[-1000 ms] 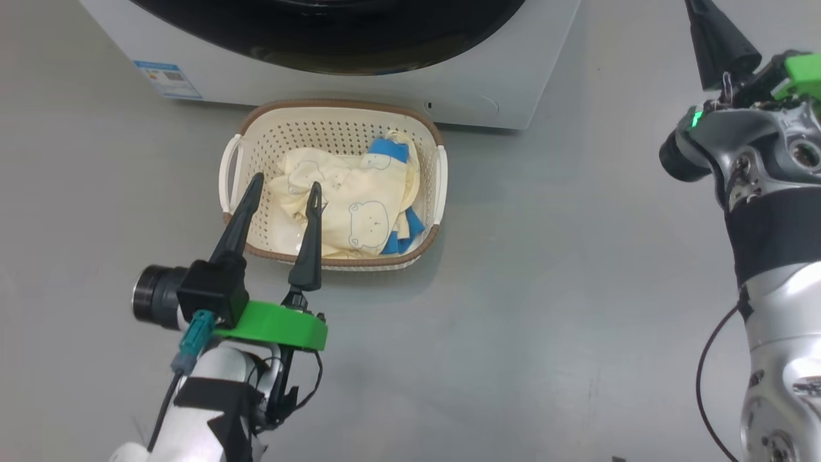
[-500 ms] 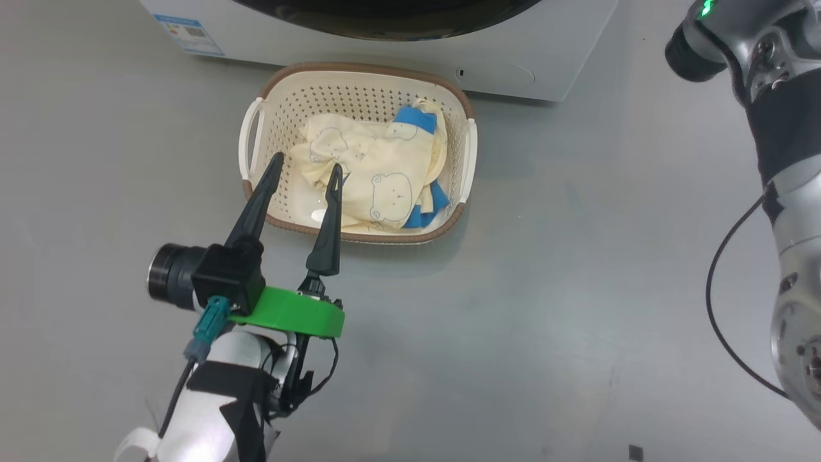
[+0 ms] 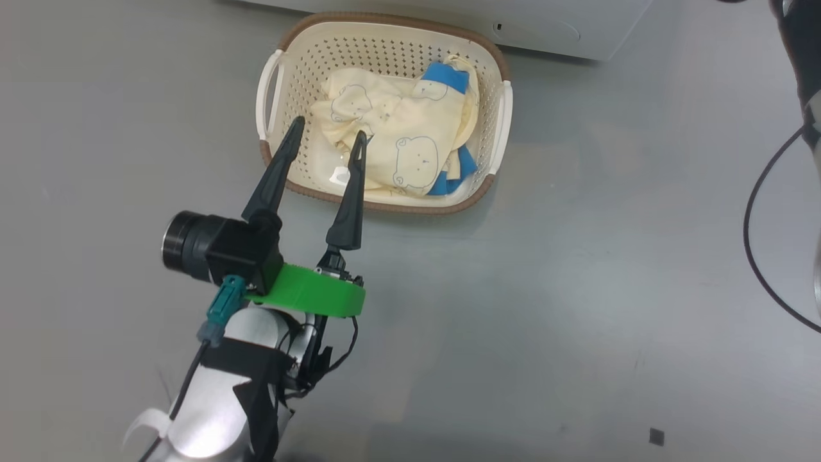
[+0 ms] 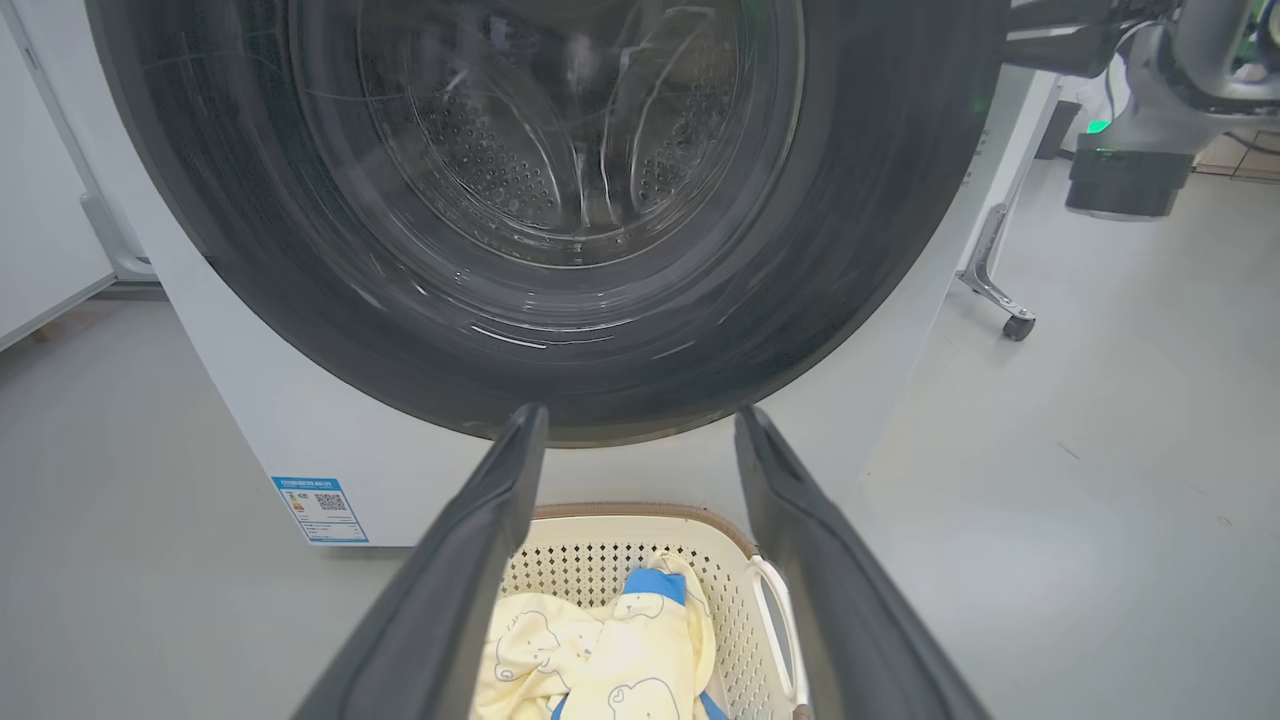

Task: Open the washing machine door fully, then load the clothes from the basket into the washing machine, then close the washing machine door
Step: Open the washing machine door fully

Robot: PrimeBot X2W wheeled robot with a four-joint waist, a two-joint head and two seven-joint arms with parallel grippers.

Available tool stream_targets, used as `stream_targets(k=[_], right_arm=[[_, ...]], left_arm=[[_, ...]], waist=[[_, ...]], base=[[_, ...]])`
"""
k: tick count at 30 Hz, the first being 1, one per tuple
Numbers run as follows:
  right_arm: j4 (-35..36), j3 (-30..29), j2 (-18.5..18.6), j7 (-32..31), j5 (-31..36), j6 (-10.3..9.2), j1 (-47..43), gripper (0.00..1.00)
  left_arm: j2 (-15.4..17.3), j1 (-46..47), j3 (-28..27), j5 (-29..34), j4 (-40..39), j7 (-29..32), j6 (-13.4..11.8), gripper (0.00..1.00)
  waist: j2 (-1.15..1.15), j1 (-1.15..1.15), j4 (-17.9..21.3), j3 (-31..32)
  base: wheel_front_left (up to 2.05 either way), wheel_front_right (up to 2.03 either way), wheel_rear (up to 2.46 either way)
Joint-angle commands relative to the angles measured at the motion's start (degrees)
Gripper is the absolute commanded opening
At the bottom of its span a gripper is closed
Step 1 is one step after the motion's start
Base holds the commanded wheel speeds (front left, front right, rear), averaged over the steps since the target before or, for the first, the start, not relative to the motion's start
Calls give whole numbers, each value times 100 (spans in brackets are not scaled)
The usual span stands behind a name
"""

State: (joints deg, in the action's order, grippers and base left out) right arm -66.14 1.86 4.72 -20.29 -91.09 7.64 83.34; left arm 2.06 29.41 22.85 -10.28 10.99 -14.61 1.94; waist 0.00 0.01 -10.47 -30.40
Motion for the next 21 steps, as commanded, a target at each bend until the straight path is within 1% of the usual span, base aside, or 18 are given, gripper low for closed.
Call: stream_targets(k=[1,10,17,21], right_arm=[[127,57,-111,-60,46,-15,336,0],[-15,249,-148,-254,142,-15,471,0],[148,386,-168,-450,159,-15,286,0],[297,500,-175,-665,162,-15,94,0]], left_arm=[[82,109,-118,-59,-207,-39,-49,100],[82,163,-72,-119,-198,-39,-127,100],[82,174,-109,-62,-163,-39,-125,100],[82,141,-131,-48,-117,-39,-128,100]], waist=[[0,-1,-43,-55],[0,-1,-57,-105],[0,-1,19,-80],[0,-1,73,-39]], base=[[0,0,0],[0,0,0],[0,0,0],[0,0,0]])
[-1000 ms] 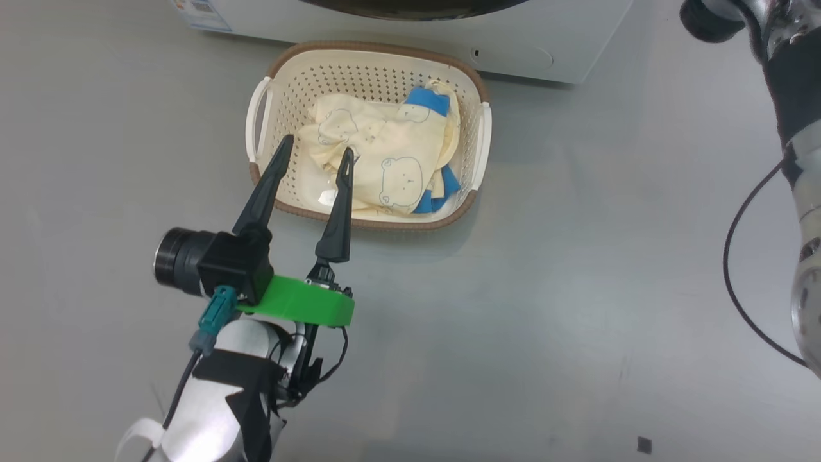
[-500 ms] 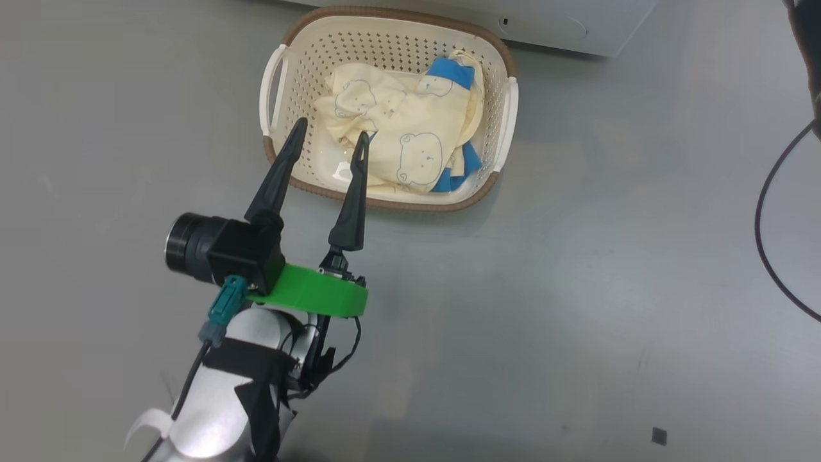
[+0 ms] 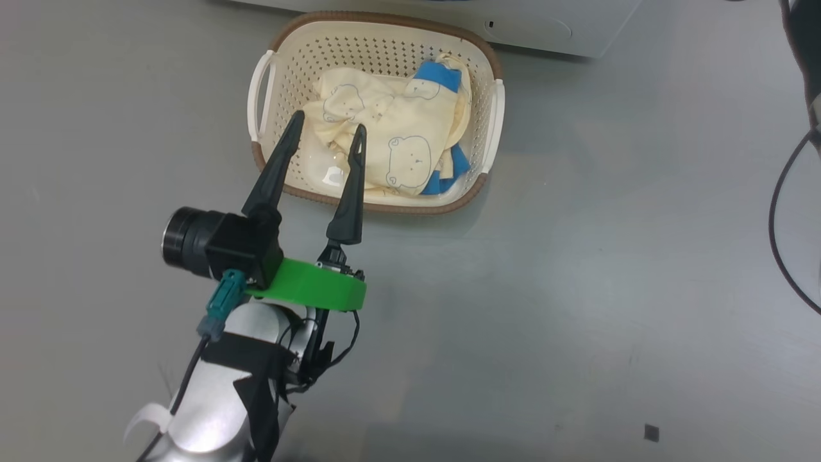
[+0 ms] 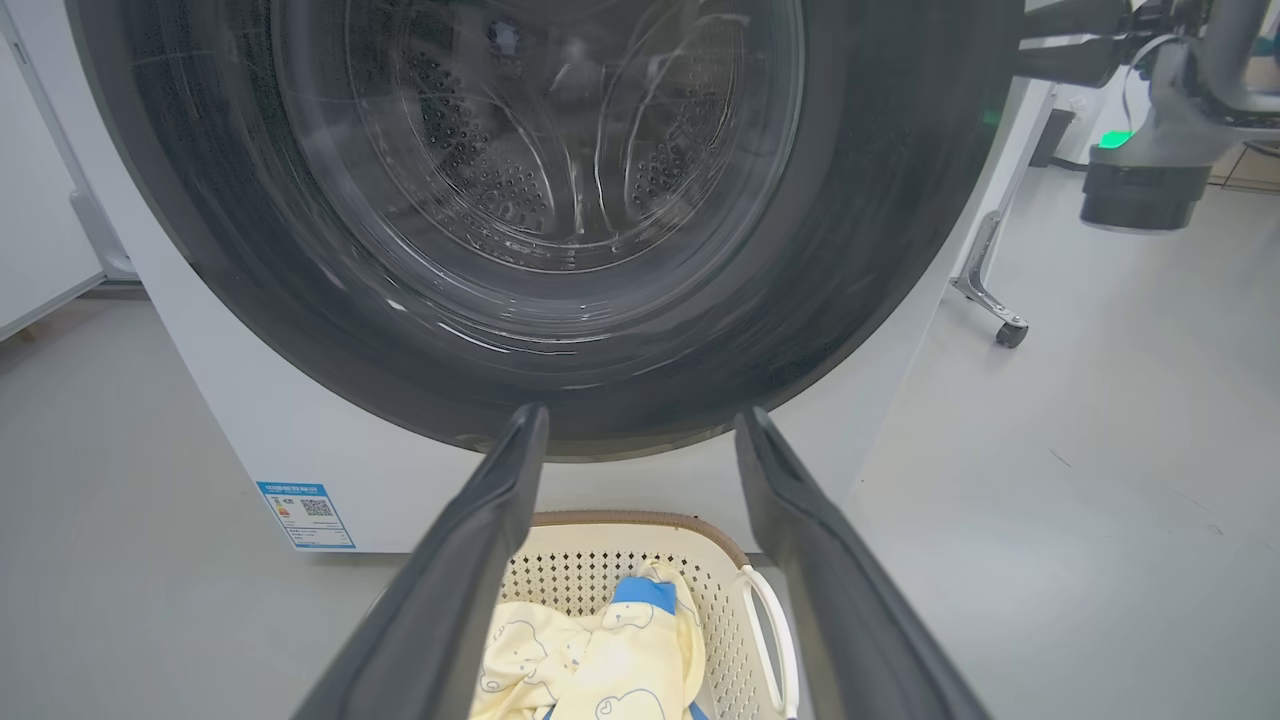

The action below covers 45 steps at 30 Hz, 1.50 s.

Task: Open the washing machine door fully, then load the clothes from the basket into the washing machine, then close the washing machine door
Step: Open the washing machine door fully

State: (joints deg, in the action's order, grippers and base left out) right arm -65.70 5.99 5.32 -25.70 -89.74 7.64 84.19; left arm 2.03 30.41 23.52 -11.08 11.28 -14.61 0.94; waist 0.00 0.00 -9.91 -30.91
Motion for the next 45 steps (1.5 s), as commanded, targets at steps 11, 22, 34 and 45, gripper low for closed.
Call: stream_targets(k=[11,22,34,45], right_arm=[[855,324,-241,-424,27,-15,-562,0],[1869,759,-244,-936,-339,-15,-1448,0],[2954,1493,-244,-1157,-733,-15,-2458,0],[3912,2251,-244,-1229,-1071,-15,-3199,0]], left_arm=[[85,2,-260,64,-79,-39,-33,100],[85,-113,-313,56,-1,-39,-32,100],[85,-305,-389,48,65,-39,-6,100],[85,-397,-401,35,94,-39,-16,100]], waist=[[0,0,131,97],[0,0,218,320],[0,0,251,551],[0,0,225,665]], base=[[0,0,0],[0,0,0],[0,0,0],[0,0,0]])
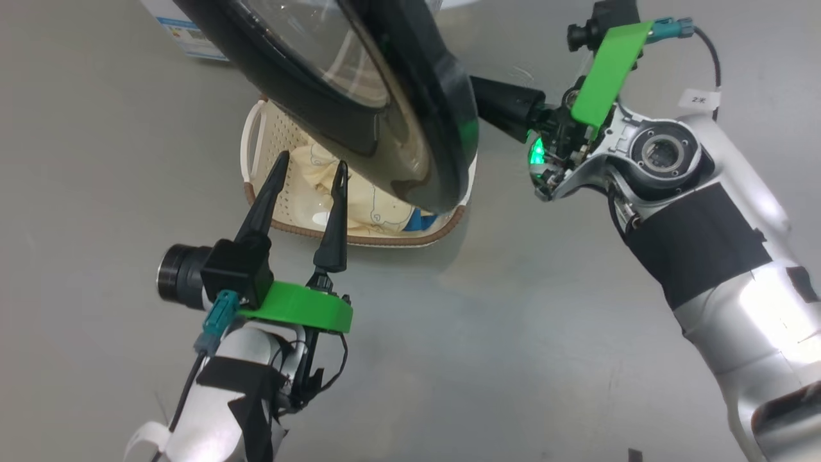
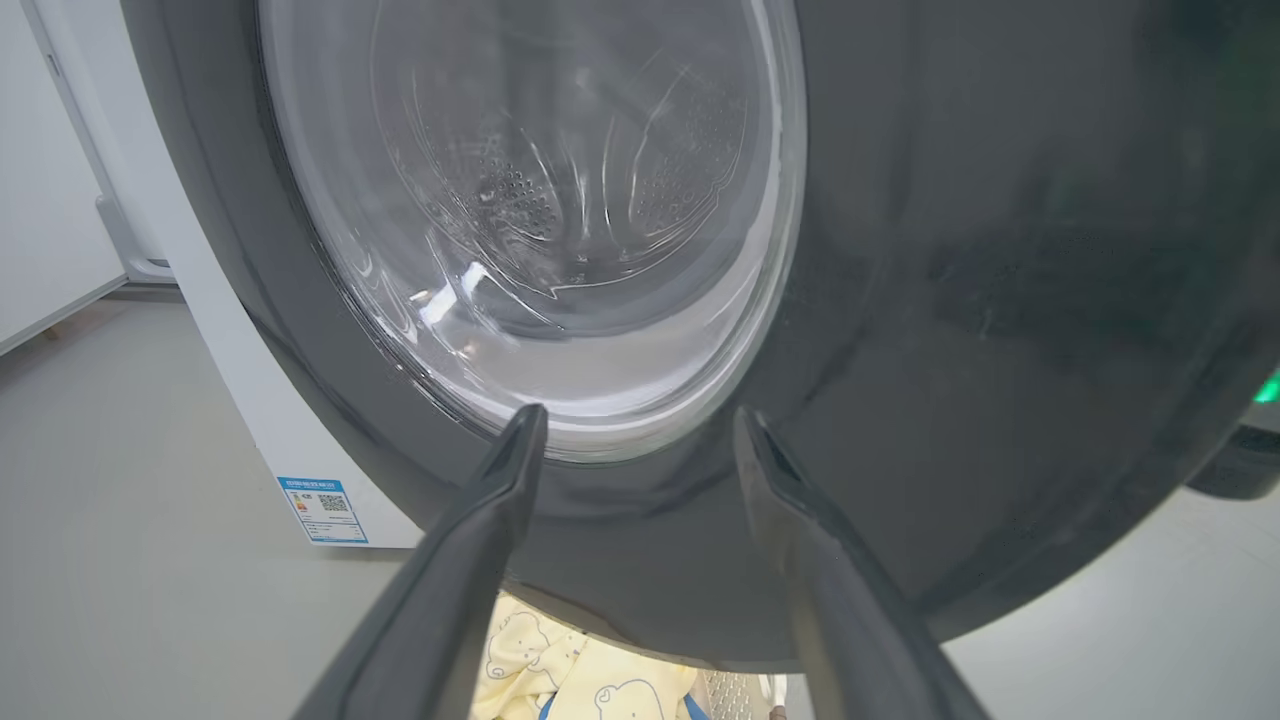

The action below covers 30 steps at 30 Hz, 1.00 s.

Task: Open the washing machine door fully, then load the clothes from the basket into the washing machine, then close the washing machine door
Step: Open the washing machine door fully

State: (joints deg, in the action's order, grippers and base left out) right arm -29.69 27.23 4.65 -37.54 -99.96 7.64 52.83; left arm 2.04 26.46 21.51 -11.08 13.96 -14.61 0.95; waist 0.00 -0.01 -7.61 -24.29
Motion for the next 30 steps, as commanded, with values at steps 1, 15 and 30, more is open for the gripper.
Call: stream_targets(k=[1,15,30], right_arm=[[393,202,-177,-46,-80,-15,-116,0],[1078,996,-96,145,-425,-15,-556,0],[1244,1001,394,1405,-944,-15,-586,0]], left_arm=[[84,-2,-197,30,-177,-39,-19,100],[84,-49,-164,24,-127,-39,-21,100],[84,-115,-251,86,-66,-39,-6,100]], waist=[[0,1,-8,7],[0,1,-28,133],[0,1,7,259]], base=[[0,0,0],[0,0,0],[0,0,0]])
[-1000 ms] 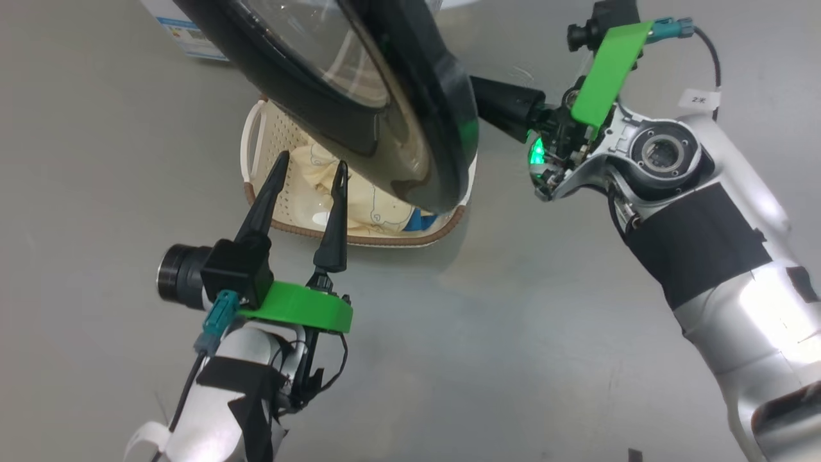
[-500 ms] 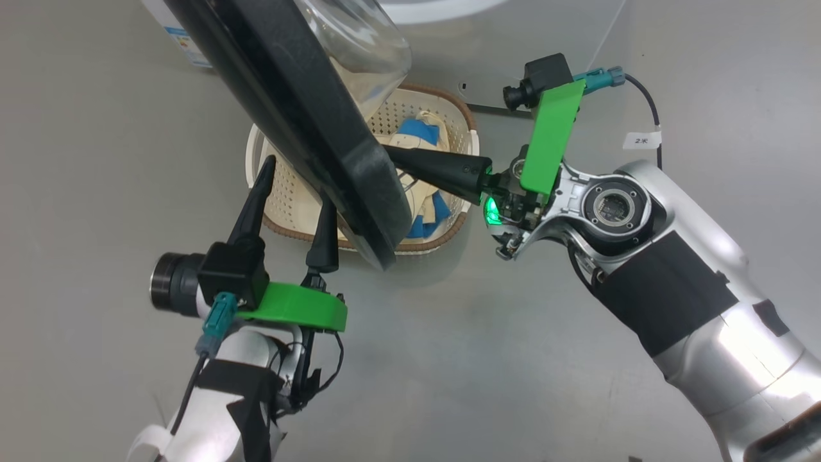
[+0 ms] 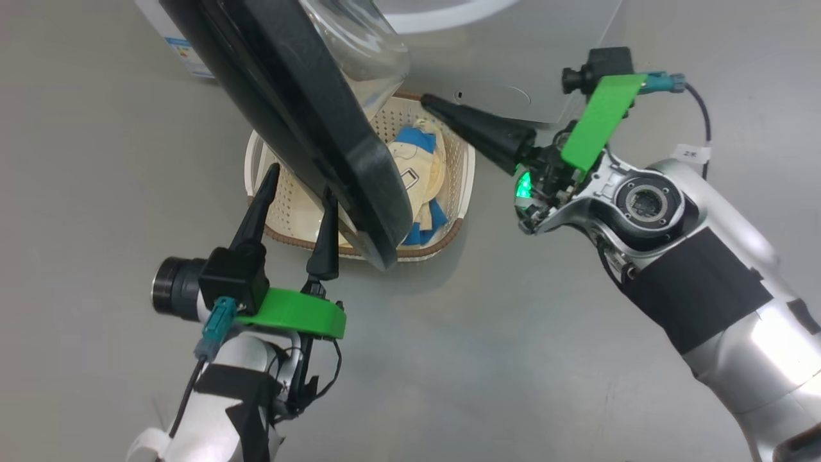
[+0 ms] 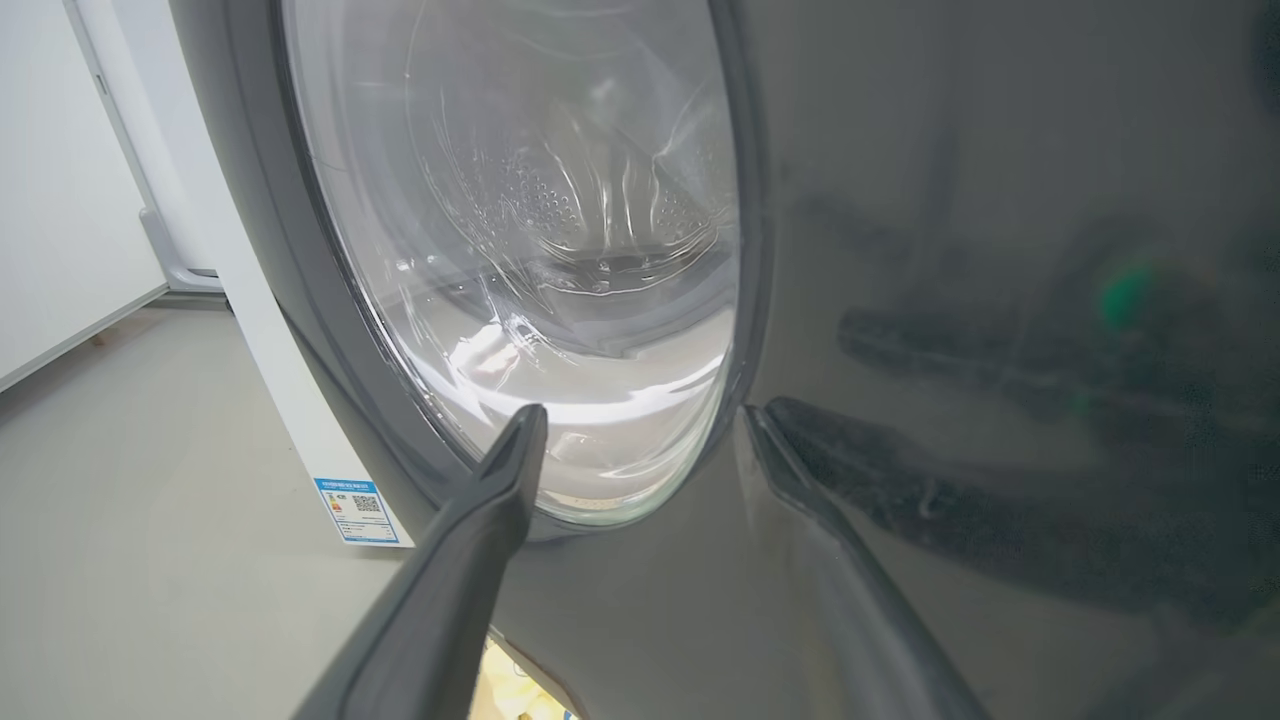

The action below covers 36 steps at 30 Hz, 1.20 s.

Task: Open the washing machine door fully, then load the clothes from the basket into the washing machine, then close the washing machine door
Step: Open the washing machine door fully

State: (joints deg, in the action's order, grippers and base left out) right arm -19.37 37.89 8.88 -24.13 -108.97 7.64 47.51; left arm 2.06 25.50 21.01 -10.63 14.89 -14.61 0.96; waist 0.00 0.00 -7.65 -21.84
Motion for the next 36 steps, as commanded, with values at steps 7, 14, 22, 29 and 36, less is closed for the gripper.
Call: stream_targets(k=[7,14,22,29,36], right_arm=[[456,-512,410,1285,-63,-15,-319,0],[712,-699,1067,2695,687,-15,-849,100],[574,-744,1435,3619,1170,-15,-1413,100],[-75,-1178,1561,3906,2776,-15,-1727,100],[-232,-2723,939,3911,5814,-15,-2259,100]], left_arm=[[82,-137,-329,113,-68,-39,41,100],[82,-277,-493,184,8,-39,85,100],[89,-457,-622,216,78,-39,120,100],[123,-652,-760,227,137,-39,147,100],[128,-769,-815,243,188,-39,180,100]], waist=[[0,0,111,163],[0,0,230,374],[0,0,359,616],[0,0,483,850],[0,0,542,1025]], base=[[0,0,0],[0,0,0],[0,0,0],[0,0,0],[0,0,0]])
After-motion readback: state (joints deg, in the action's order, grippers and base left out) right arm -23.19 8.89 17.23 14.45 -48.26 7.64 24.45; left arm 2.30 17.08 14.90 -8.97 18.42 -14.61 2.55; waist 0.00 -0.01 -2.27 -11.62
